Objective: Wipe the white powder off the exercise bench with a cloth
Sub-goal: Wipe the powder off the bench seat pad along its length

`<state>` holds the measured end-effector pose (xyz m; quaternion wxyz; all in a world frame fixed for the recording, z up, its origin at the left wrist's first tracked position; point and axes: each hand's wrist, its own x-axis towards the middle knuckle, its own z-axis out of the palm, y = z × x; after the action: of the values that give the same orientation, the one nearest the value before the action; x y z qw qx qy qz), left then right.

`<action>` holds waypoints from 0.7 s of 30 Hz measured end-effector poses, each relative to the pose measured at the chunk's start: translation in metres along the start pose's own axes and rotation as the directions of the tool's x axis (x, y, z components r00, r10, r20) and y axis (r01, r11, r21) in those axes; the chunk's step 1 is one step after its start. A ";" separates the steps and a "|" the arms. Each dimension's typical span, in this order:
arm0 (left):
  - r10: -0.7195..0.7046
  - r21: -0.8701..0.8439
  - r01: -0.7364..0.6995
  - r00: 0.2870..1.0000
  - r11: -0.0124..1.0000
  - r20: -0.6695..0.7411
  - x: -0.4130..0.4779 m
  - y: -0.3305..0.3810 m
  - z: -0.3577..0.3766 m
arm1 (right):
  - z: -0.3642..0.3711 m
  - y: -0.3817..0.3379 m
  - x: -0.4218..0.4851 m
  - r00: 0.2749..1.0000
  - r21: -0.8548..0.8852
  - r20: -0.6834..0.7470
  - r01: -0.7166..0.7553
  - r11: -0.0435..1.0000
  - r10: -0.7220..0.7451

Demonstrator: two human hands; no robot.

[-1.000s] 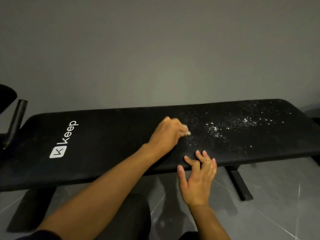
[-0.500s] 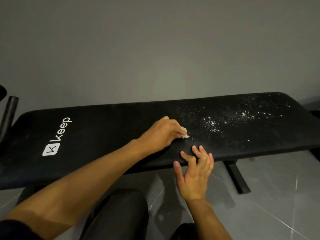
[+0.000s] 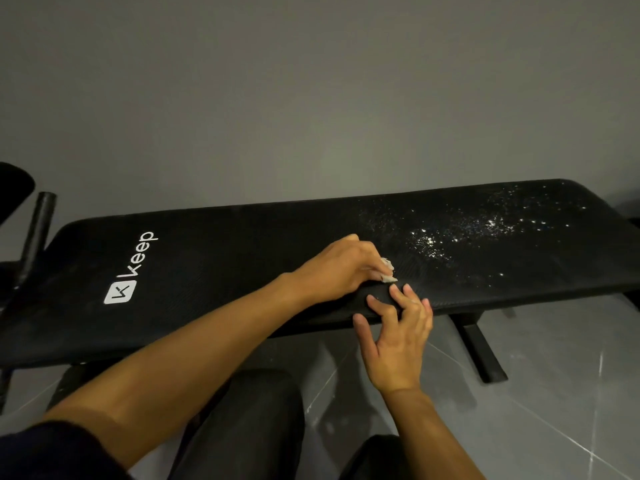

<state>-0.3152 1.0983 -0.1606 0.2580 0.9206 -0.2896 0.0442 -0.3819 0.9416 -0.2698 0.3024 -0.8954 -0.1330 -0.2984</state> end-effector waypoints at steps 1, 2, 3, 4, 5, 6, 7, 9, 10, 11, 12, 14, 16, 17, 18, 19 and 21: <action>-0.047 -0.002 0.047 0.998 0.999 -0.038 0.002 -0.004 0.000 | -0.001 -0.001 0.000 1.000 -0.002 0.004 -0.005 1.000 0.005; -0.093 -0.013 0.093 0.992 0.996 -0.086 0.004 -0.004 -0.001 | -0.002 -0.002 0.000 1.000 -0.001 0.008 -0.013 1.000 0.013; -0.121 -0.024 0.119 0.986 0.993 -0.114 0.004 -0.001 0.001 | -0.004 -0.003 0.000 1.000 0.002 0.010 -0.018 1.000 0.018; -0.110 -0.022 0.108 0.988 0.994 -0.109 0.000 0.006 0.002 | -0.005 -0.004 0.000 1.000 0.007 0.011 -0.020 1.000 0.020; -0.070 -0.007 0.070 0.994 0.998 -0.081 -0.006 0.014 0.005 | -0.006 -0.005 -0.001 1.000 0.009 0.013 -0.017 1.000 0.017; -0.025 0.012 0.025 0.999 1.000 -0.037 -0.014 0.022 0.008 | -0.007 -0.005 -0.001 1.000 0.007 0.016 -0.013 1.000 0.013; -0.003 0.019 0.003 1.000 1.000 -0.008 -0.021 0.026 0.011 | -0.007 -0.005 -0.001 1.000 0.002 0.020 -0.014 1.000 0.014; -0.019 -0.006 0.019 1.000 1.000 0.017 -0.031 0.023 0.011 | -0.007 -0.005 -0.003 0.999 -0.013 0.027 -0.025 1.000 0.025; -0.028 -0.027 0.029 0.999 0.999 0.026 -0.032 0.021 0.008 | -0.006 -0.006 -0.004 0.999 -0.015 0.025 -0.027 1.000 0.027; -0.037 -0.039 0.038 0.999 0.999 0.032 -0.030 0.017 0.006 | -0.006 -0.007 -0.004 0.999 -0.012 0.022 -0.026 1.000 0.027; -0.046 -0.043 0.047 0.998 0.998 0.031 -0.025 0.015 0.005 | -0.006 -0.007 -0.003 0.999 -0.006 0.020 -0.025 1.000 0.025; -0.098 -0.050 0.096 0.994 0.994 -0.039 -0.015 0.014 0.008 | -0.008 -0.006 -0.002 0.999 -0.003 0.025 -0.032 0.999 0.032; -0.137 -0.049 0.134 0.988 0.990 -0.069 -0.013 0.018 0.013 | -0.008 -0.006 -0.002 0.998 -0.006 0.036 -0.044 0.999 0.044; -0.120 -0.060 0.117 0.992 0.991 -0.048 -0.016 0.020 0.016 | -0.008 -0.007 -0.003 0.998 -0.011 0.040 -0.046 0.999 0.046; -0.084 -0.074 0.083 0.996 0.994 -0.019 -0.019 0.020 0.017 | -0.007 -0.007 -0.003 0.998 -0.018 0.043 -0.044 0.999 0.044; -0.045 -0.085 0.045 0.999 0.995 0.005 -0.021 0.020 0.017 | -0.007 -0.007 -0.003 0.998 -0.024 0.045 -0.040 0.999 0.041; -0.005 -0.056 0.005 1.000 0.998 0.009 -0.020 0.019 0.016 | -0.007 -0.006 -0.003 0.998 -0.022 0.048 -0.038 0.999 0.039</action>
<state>-0.3435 1.0871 -0.1700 0.2827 0.9139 -0.2896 0.0312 -0.3899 0.9418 -0.2643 0.2952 -0.9080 -0.1200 -0.2722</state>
